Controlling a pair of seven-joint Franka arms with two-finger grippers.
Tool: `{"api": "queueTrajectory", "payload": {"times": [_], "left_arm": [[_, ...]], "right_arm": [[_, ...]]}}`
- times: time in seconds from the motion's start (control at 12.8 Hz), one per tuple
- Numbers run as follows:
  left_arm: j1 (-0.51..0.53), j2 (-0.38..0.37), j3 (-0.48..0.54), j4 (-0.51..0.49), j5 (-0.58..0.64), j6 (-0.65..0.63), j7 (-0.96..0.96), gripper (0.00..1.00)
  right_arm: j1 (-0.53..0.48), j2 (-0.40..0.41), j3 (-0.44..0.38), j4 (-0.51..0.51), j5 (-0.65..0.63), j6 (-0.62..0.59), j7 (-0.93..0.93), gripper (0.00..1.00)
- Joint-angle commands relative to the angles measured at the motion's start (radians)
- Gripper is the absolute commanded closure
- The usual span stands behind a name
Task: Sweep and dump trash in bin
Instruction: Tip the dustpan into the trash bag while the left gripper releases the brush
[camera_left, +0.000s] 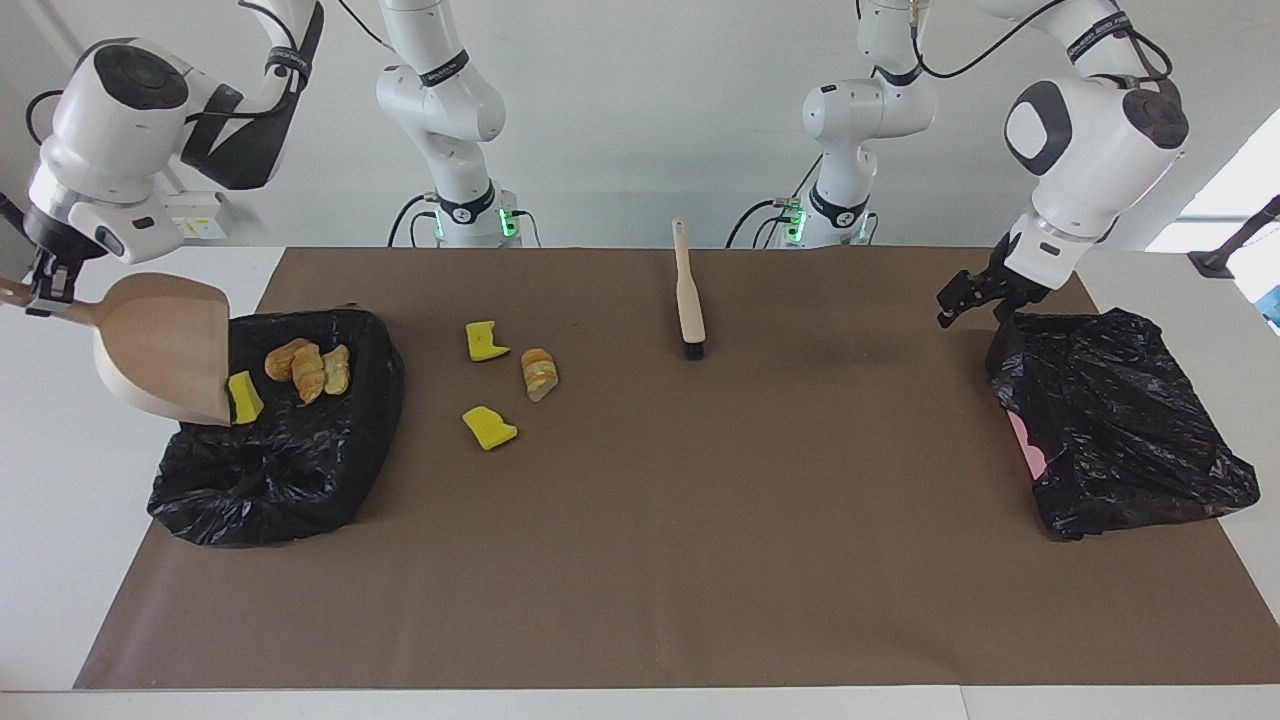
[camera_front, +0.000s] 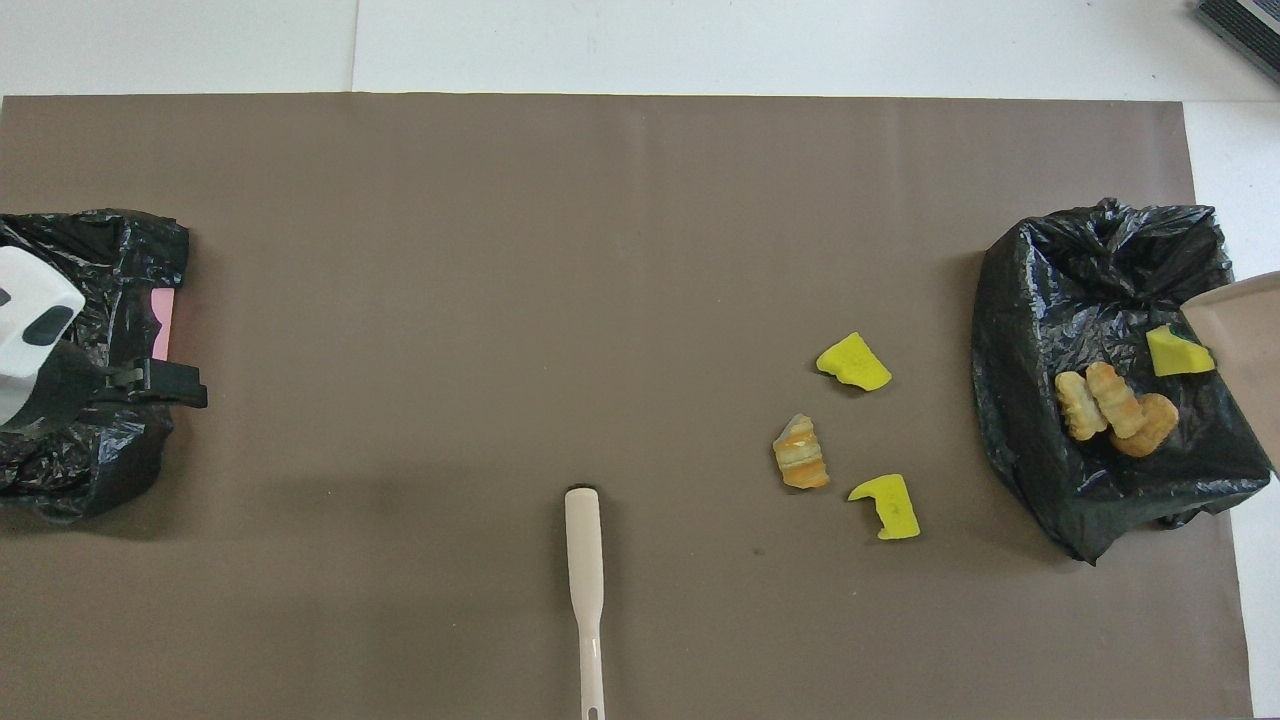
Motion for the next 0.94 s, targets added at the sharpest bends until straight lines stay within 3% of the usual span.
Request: {"api": "queueTrajectory", "payload": {"times": [0.0, 0.16, 0.39, 0.86], "left_arm": [[0.004, 0.014, -0.014, 0.136, 0.08, -0.152, 0.009, 0.0], [0.008, 0.014, -0.016, 0.24, 0.077, -0.233, 0.012, 0.0], [-0.004, 0.009, -0.02, 0.323, 0.083, -0.324, 0.004, 0.0], [-0.002, -0.008, -0.022, 0.296, 0.063, -0.263, 0.012, 0.0]], "right_arm": [[0.008, -0.024, 0.022, 0.031, -0.015, -0.027, -0.034, 1.0], [0.016, -0.026, 0.057, 0.052, 0.012, -0.122, -0.027, 1.0], [0.031, -0.029, 0.078, 0.053, 0.207, -0.188, -0.017, 1.0], [0.143, -0.027, 0.084, -0.003, 0.417, -0.196, 0.207, 1.0]]}}
